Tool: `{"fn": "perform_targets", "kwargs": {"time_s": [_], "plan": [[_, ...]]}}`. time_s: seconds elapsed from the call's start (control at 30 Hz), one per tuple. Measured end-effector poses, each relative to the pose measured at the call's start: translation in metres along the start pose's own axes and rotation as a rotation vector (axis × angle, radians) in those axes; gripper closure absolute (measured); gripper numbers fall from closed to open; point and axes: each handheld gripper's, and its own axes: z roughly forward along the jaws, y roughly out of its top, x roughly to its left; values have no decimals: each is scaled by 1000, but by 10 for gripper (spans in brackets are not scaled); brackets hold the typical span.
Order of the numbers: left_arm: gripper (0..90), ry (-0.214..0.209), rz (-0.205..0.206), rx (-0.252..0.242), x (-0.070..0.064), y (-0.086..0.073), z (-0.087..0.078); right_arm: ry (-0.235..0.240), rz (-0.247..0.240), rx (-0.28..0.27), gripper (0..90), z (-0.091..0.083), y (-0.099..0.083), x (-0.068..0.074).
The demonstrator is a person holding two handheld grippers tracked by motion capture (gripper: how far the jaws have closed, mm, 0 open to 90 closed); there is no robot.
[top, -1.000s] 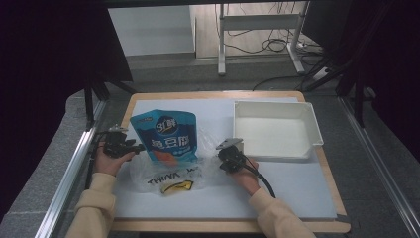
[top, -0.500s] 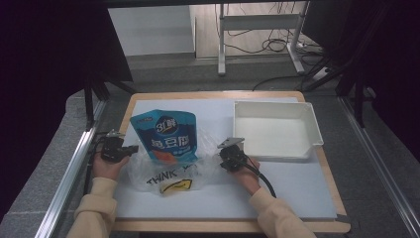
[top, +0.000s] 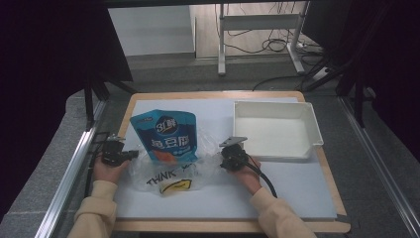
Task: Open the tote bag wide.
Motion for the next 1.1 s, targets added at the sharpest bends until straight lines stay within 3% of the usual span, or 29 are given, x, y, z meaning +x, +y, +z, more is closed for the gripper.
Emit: {"fn": "perform_targets", "kwargs": {"time_s": [0.07,0.17,0.37,0.5,0.53,0.57,0.6,0.7,0.77,0.83,0.97,1.1], "plan": [[887,0,1,-11,-1,0,0,7,-1,-35,631,-9,4,2],[887,-2,5,-14,-1,0,-1,-14,-2,-91,546,-27,10,3],[887,-9,6,-21,-2,0,-2,-14,48,-240,498,-76,30,-6],[886,-10,9,-21,-2,-1,-3,14,27,-350,637,-116,49,-1],[886,-10,9,-21,-2,-1,-3,14,27,-350,637,-116,49,-1],[886,-12,10,-19,-3,-1,-3,62,3,-372,752,-130,58,13],[886,-12,10,-19,-3,-1,-3,78,-17,-373,783,-132,60,19],[886,-12,14,-20,-4,-1,-3,147,-81,-325,863,-123,63,49],[886,-13,14,-21,-4,-1,-3,196,-98,-261,883,-105,62,65],[886,-17,13,-24,-4,-1,-4,204,-114,-194,888,-81,57,74],[886,-17,13,-26,-4,-1,-5,167,-97,-92,889,-38,47,70],[886,-18,12,-25,-4,-1,-4,113,-42,-14,890,-6,32,47]]}}
